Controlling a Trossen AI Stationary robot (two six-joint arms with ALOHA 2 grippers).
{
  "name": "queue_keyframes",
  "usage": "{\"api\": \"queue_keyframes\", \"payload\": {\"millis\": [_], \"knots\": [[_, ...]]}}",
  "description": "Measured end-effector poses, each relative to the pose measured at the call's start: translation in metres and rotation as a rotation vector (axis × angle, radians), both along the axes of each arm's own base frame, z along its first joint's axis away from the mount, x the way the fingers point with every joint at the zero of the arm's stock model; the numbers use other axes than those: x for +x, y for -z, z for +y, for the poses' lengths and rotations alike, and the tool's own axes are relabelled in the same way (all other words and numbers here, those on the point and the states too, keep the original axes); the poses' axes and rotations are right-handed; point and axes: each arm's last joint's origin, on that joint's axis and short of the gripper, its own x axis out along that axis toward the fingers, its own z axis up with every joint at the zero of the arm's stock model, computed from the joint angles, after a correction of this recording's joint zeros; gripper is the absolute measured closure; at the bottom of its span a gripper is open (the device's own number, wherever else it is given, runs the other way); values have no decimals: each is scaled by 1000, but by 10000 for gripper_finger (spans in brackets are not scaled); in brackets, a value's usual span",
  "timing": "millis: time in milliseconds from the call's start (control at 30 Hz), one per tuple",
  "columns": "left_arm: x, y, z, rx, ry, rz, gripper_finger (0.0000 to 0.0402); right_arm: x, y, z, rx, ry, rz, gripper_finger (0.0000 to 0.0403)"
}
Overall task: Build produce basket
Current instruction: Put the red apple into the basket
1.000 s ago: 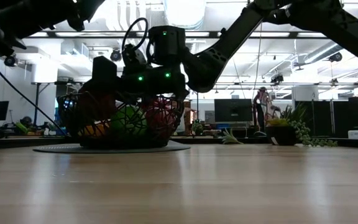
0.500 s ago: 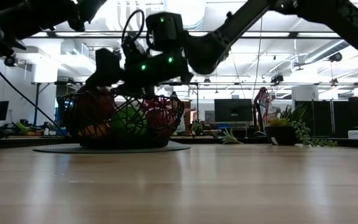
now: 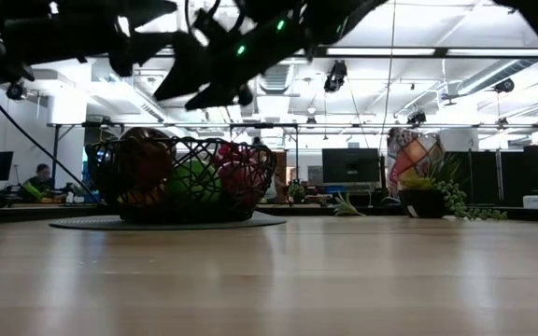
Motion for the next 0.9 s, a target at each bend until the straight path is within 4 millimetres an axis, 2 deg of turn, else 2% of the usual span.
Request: {"api": "queue_keyframes", "payload": {"millis": [233, 467, 667, 900], "knots": [[7, 7, 0, -106, 34, 131, 59, -36, -35, 19, -40, -56, 90, 35], [15, 6, 0, -241, 61, 323, 87, -81, -35, 38, -48, -104, 155, 35], [23, -5, 0, -297, 47, 542, 152, -112, -19, 40, -20, -97, 111, 35], [29, -19, -9, -277, 61, 830, 277, -137, 0, 39, 9, -86, -37, 35]]}}
